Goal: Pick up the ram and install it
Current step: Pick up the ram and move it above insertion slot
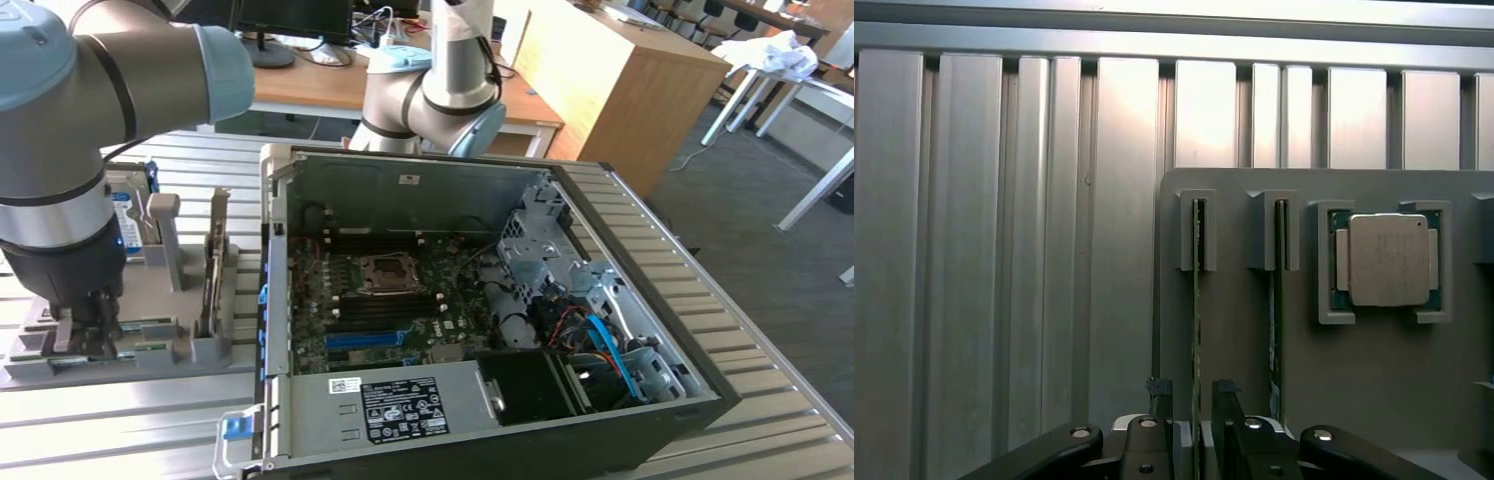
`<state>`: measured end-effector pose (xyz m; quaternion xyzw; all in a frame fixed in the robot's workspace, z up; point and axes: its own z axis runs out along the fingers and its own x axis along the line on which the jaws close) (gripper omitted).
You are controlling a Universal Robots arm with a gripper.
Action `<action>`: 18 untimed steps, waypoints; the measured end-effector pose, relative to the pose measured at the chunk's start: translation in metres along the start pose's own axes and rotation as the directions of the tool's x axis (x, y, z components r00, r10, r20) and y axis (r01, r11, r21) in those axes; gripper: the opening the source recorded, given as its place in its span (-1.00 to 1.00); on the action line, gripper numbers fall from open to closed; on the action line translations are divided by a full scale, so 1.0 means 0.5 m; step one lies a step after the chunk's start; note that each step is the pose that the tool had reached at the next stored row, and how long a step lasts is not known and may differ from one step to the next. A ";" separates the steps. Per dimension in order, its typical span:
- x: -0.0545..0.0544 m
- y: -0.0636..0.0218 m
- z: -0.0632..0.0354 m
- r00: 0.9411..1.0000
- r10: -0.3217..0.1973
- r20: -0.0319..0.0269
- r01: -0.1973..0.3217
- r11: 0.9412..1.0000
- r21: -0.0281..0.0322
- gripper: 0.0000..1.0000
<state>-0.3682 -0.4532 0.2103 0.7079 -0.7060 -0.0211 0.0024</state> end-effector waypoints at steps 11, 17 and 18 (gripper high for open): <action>-0.003 0.000 0.007 1.000 0.000 0.000 0.000 1.000 0.001 -0.40; -0.003 0.000 0.007 1.000 0.000 0.000 0.000 1.000 0.000 -0.40; -0.003 0.000 0.008 1.000 0.000 0.000 0.000 1.000 0.000 -0.40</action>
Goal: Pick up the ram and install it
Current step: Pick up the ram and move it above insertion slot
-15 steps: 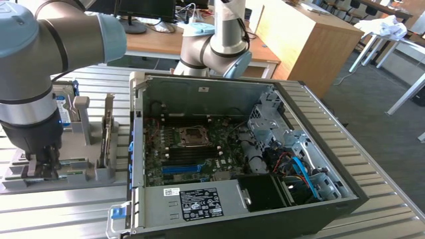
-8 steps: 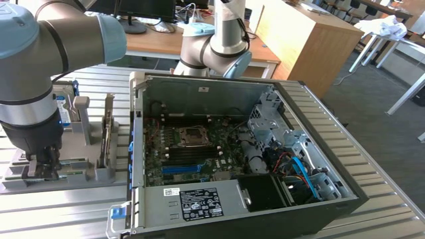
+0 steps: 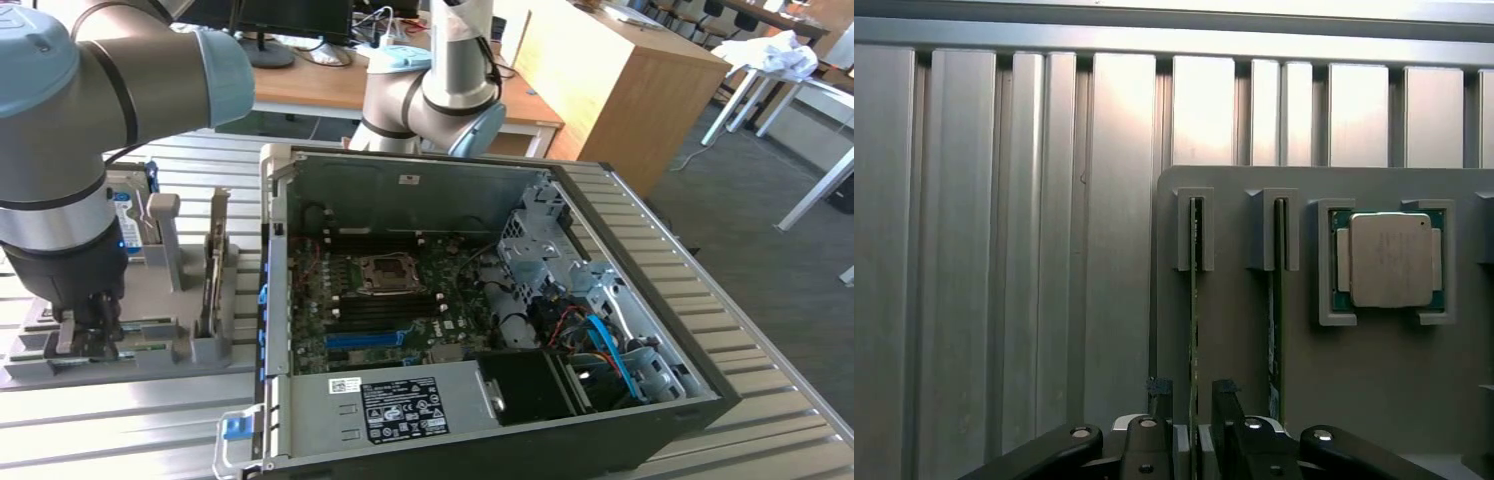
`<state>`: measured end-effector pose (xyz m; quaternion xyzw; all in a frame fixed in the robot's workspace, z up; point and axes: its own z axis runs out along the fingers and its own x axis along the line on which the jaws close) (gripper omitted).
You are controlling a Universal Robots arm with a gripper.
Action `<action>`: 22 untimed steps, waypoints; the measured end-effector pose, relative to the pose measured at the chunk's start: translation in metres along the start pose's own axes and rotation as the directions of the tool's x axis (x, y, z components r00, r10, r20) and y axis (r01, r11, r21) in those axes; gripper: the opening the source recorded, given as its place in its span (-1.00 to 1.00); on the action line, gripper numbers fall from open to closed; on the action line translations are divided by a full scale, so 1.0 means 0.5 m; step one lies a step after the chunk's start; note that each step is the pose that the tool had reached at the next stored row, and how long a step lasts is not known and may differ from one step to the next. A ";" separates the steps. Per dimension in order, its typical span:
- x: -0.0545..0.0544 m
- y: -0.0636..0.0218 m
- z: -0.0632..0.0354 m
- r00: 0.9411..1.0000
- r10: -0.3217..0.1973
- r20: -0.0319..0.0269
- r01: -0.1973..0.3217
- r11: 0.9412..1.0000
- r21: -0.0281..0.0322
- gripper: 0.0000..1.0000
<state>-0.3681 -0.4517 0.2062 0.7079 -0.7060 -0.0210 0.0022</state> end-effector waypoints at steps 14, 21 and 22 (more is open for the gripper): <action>0.000 0.000 0.013 1.000 0.000 0.000 0.000 1.000 0.000 -0.40; -0.002 0.000 0.014 1.000 0.000 0.000 0.000 1.000 0.001 -0.40; -0.004 0.000 0.014 1.000 0.000 0.000 0.000 1.000 0.001 -0.40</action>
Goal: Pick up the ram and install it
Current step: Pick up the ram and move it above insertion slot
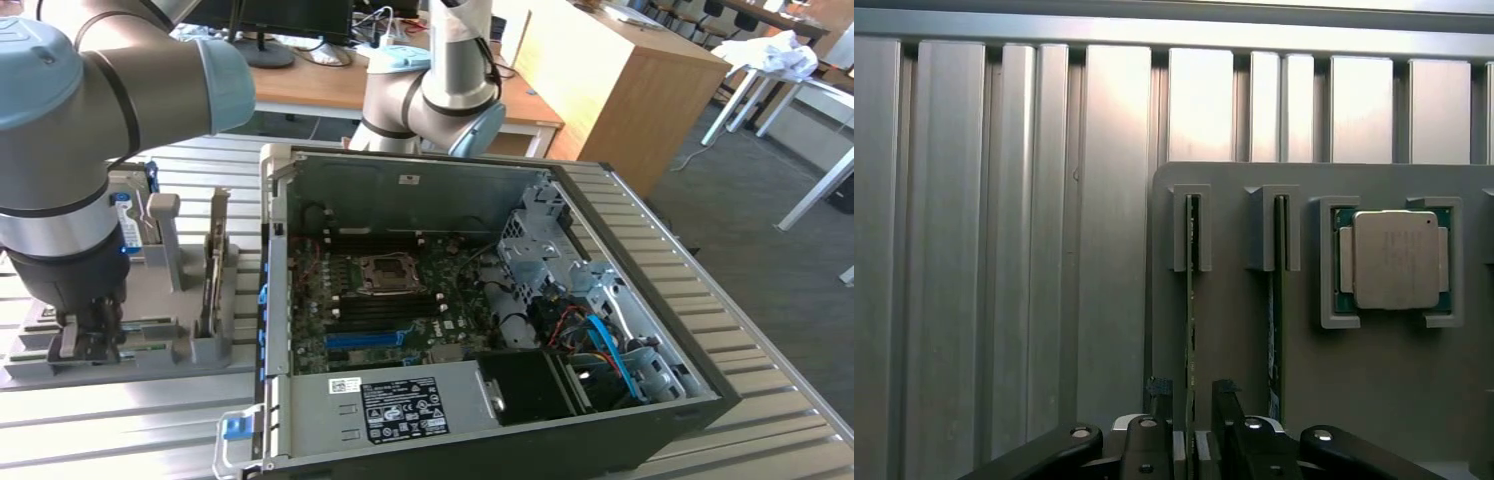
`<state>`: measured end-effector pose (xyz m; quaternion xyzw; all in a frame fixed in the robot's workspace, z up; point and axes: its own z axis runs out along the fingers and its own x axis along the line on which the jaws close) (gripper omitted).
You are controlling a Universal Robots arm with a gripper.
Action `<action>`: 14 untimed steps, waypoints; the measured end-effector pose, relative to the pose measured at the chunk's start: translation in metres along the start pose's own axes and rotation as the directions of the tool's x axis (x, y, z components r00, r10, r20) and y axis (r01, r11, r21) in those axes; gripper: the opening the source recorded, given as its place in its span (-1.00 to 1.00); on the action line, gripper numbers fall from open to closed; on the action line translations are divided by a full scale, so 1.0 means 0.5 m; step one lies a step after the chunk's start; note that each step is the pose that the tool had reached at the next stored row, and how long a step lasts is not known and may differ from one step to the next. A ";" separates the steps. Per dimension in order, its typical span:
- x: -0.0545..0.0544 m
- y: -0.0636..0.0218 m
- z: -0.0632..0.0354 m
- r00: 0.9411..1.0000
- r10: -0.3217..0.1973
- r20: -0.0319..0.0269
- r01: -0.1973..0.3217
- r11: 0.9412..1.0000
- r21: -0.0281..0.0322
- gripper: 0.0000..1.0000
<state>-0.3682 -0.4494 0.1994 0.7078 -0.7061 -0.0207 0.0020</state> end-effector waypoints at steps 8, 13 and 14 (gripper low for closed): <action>0.000 0.000 0.000 1.000 0.000 0.000 0.000 1.000 0.000 -0.40; 0.000 0.000 0.000 1.000 0.000 0.000 0.000 1.000 0.000 -0.44; 0.000 0.000 0.000 1.000 0.000 0.000 0.000 1.000 0.000 -0.44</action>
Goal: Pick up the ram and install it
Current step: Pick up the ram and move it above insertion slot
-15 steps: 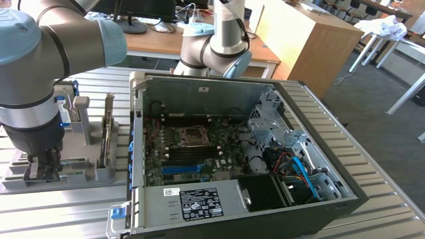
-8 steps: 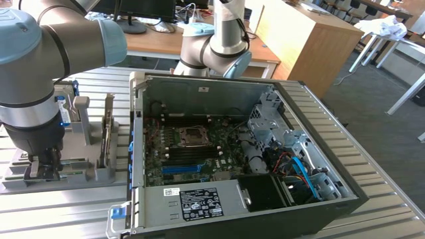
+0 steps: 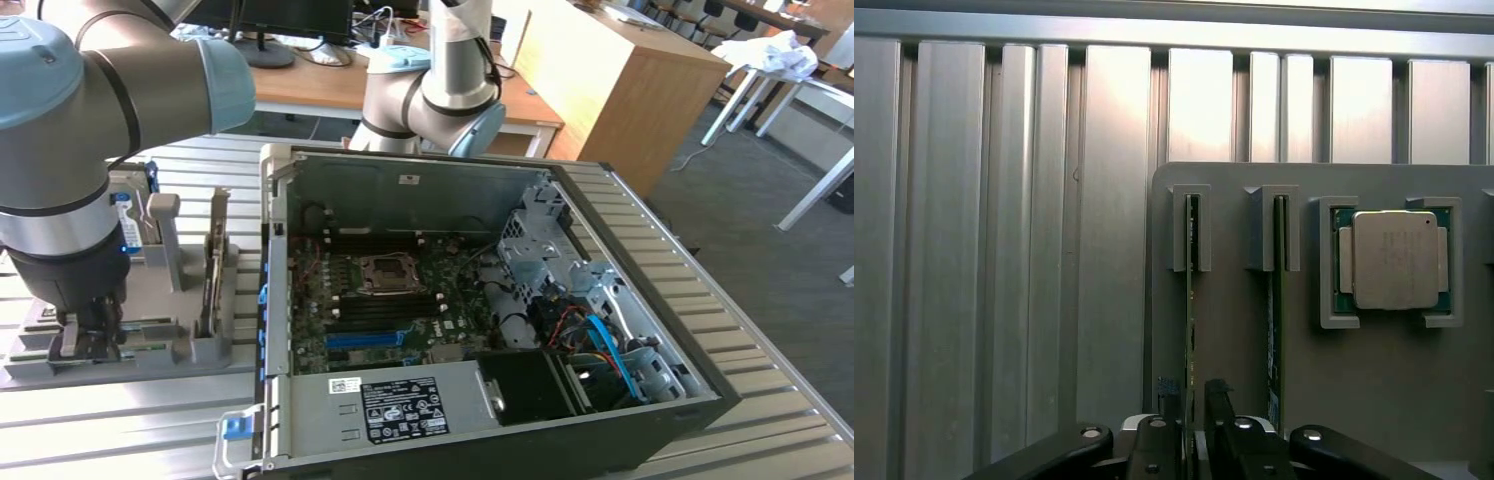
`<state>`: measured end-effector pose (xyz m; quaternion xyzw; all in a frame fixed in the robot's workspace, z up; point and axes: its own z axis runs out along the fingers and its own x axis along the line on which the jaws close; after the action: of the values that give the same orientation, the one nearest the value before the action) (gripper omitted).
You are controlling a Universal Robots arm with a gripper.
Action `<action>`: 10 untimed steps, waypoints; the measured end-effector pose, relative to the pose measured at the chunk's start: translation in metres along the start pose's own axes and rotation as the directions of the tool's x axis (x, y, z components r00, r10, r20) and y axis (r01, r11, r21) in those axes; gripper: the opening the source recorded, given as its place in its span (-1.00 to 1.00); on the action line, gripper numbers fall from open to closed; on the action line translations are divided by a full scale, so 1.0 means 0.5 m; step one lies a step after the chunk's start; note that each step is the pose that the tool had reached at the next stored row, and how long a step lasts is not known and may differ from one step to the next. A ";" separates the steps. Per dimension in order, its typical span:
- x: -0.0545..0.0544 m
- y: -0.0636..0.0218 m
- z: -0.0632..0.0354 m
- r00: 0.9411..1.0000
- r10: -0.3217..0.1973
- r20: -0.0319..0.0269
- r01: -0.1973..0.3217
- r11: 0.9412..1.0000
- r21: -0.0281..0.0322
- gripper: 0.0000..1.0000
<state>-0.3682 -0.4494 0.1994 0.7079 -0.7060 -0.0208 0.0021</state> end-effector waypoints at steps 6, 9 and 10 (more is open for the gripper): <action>0.001 0.000 0.000 1.000 0.000 0.000 0.000 1.000 0.000 -0.58; 0.003 0.000 0.000 1.000 0.000 0.000 0.000 1.000 0.000 -0.58; 0.003 0.000 0.000 1.000 0.000 0.001 0.000 1.000 0.000 -0.58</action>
<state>-0.3682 -0.4508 0.1994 0.7079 -0.7060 -0.0210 0.0019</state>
